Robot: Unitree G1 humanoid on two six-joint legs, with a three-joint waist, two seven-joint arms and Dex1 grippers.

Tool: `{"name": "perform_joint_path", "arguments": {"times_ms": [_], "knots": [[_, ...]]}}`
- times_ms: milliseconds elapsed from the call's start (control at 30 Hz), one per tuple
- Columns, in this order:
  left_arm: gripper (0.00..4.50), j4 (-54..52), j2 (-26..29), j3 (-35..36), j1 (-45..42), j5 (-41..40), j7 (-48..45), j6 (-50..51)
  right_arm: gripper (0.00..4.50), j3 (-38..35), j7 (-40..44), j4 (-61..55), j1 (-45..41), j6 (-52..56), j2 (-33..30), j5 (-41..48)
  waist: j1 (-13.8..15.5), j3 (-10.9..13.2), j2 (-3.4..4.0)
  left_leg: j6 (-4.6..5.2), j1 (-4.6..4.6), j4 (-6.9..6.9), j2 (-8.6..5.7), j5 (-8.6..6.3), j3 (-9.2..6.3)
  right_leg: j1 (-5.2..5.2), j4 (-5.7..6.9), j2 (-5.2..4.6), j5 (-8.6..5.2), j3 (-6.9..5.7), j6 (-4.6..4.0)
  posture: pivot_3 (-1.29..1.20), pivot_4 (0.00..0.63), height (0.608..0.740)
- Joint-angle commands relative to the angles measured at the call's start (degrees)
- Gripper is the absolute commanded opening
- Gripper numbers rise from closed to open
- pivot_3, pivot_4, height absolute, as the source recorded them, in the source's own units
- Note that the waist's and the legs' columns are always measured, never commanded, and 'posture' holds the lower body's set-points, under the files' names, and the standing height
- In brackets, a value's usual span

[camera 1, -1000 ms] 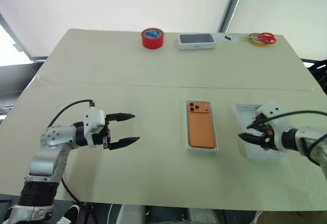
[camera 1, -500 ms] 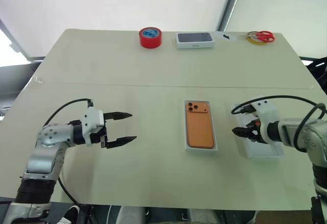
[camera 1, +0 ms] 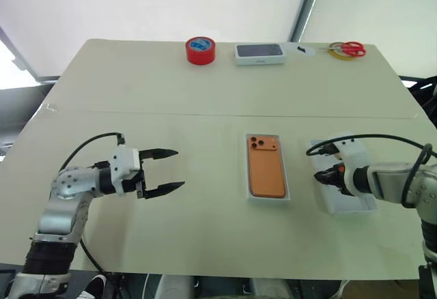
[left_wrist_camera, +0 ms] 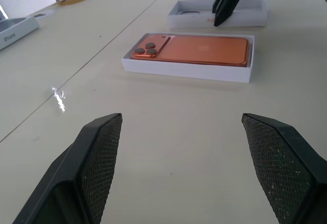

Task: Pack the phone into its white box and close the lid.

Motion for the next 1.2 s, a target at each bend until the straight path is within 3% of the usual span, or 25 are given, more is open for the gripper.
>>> {"name": "perform_joint_path", "arguments": {"times_ms": [33,267,367,567,700,833,933,1000,1067,1200], "knots": [[3.96,-2.23,0.17,-0.13,0.42,-0.58,0.51,-0.28,0.07,-0.12,-5.00,1.87,-1.08,0.37,0.70,1.28,0.00,-0.04,-0.06,0.00,0.00,0.01,0.00,0.00,0.00,0.01,0.00,0.00,0.00,0.00,0.00,0.00,0.150,0.740],[3.96,-0.43,-0.03,-0.64,-1.43,-0.40,2.21,2.38,0.07,-1.21,-11.29,5.71,-7.71,0.37,8.98,0.65,-0.40,-0.09,-0.16,0.00,0.03,0.05,0.02,0.00,0.00,0.03,0.02,0.04,0.00,0.02,0.00,0.00,0.150,0.740],[3.18,0.91,-0.66,-1.41,-3.41,-1.78,2.20,5.54,0.00,-2.82,-10.45,6.57,-12.05,-0.81,12.92,-2.91,-0.30,-0.07,-0.11,-0.01,0.02,0.00,0.04,0.01,0.03,-0.06,0.08,0.11,0.00,0.07,0.00,0.00,0.150,0.740],[0.11,2.82,-4.34,-1.54,-6.86,-1.75,6.17,8.17,0.00,-2.59,-5.28,5.84,-12.94,-14.93,17.54,-7.41,0.10,-0.06,-0.11,0.00,-0.30,0.05,0.02,0.01,0.04,-0.31,0.06,0.12,0.01,0.07,0.02,0.00,0.150,0.740],[0.05,4.60,-7.50,-1.30,-8.88,1.08,11.88,6.42,0.00,-4.75,-3.08,6.99,-13.47,-24.44,25.40,-7.40,-0.03,-0.07,-0.11,0.00,-0.30,0.16,0.03,0.01,0.04,-0.31,0.16,0.13,0.02,0.07,0.04,0.00,0.150,0.740],[0.05,4.31,-10.19,-0.77,-10.10,0.35,16.69,9.37,0.00,-8.72,-2.08,5.21,-13.59,-26.23,36.26,1.24,-0.12,-0.07,-0.11,-0.01,-0.30,0.14,0.05,0.02,0.03,-0.34,0.20,0.17,0.02,0.07,0.04,0.00,0.150,0.740],[0.05,0.90,-11.70,-1.21,-8.58,-1.35,18.60,12.12,0.00,-13.73,-5.98,4.76,-12.03,-21.72,42.32,20.49,-0.12,-0.07,-0.10,-0.02,-0.34,0.14,0.06,0.02,0.03,-0.36,0.20,0.17,0.02,0.06,0.04,0.00,0.150,0.740],[0.05,0.12,-11.85,-1.52,-7.82,-1.44,18.87,13.06,0.00,-12.26,-7.58,2.83,-9.63,-19.14,41.61,27.46,0.01,-0.07,-0.11,-0.01,-0.35,0.14,0.06,0.02,0.02,-0.33,0.20,0.15,0.02,0.06,0.04,0.00,0.150,0.740],[0.05,-0.44,-12.06,-2.35,-7.21,-1.16,18.43,13.20,0.00,-9.20,-13.10,2.29,-5.40,-20.42,39.42,40.39,0.20,-0.07,-0.11,0.00,-0.35,0.17,0.05,0.01,0.01,-0.30,0.18,0.11,0.02,0.05,0.03,0.00,0.150,0.740],[0.05,-0.71,-14.20,-4.41,-8.03,-1.01,19.44,14.78,0.00,-1.45,-18.96,-1.79,1.17,-25.49,29.80,58.46,0.04,-0.06,-0.10,0.05,-0.36,0.33,0.03,-0.02,0.00,-0.26,0.19,0.09,0.02,0.04,0.03,0.00,0.150,0.740]]}}
